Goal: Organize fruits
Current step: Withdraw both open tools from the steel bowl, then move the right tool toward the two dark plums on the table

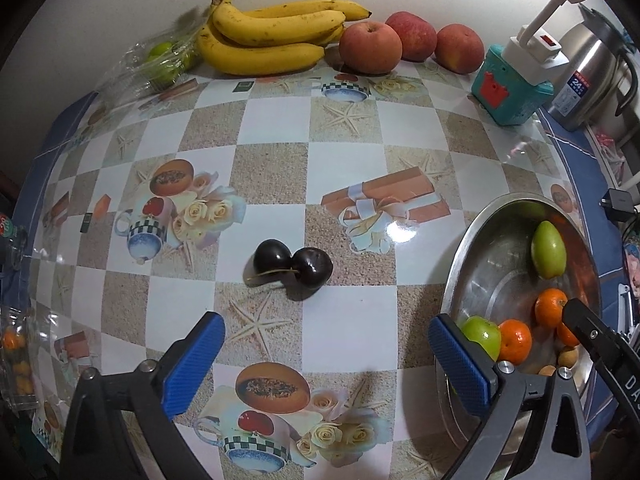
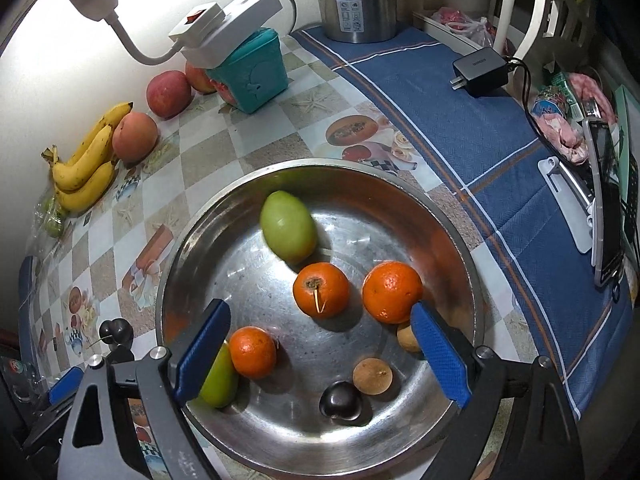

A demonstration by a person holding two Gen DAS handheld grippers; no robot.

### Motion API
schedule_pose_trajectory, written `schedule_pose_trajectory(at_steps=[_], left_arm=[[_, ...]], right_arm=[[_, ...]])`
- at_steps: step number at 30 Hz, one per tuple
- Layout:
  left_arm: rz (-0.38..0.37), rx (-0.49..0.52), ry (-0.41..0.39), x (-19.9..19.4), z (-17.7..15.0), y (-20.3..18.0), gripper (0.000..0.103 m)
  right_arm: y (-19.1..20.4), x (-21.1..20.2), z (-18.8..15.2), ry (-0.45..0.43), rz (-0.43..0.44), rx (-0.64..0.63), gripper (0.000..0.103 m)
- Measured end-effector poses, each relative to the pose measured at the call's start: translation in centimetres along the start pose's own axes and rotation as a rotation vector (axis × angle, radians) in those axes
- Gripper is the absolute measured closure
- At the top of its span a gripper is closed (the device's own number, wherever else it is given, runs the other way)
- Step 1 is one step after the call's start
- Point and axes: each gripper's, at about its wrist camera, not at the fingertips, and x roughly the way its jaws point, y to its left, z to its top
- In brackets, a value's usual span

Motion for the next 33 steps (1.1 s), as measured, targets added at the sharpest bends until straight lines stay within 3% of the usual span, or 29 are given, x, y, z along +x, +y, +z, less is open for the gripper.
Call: schedule_pose_trajectory(at_steps=[4, 7, 23, 33], left_arm=[[0.004, -0.009, -0.003, 0.0, 0.0, 0.3, 0.000], [0.002, -0.015, -0.004, 0.0, 0.0, 0.4, 0.000], [-0.023, -0.010, 0.002, -0.4, 0.1, 0.7, 0.000], [-0.018, -0.090, -0.016, -1.1, 0.5, 4.2, 0.000]], right_arm=[[0.2, 0.0, -0.1, -0.003, 0.002, -0.002, 0.010], [0.3, -0.1, -0.1, -0.007, -0.004, -0.005, 0.001], [1.7, -0.1, -0.3, -0.015, -0.020, -0.058, 0.001], [4.5, -0.4, -1.2, -0.015, 0.013, -0.136, 0.001]])
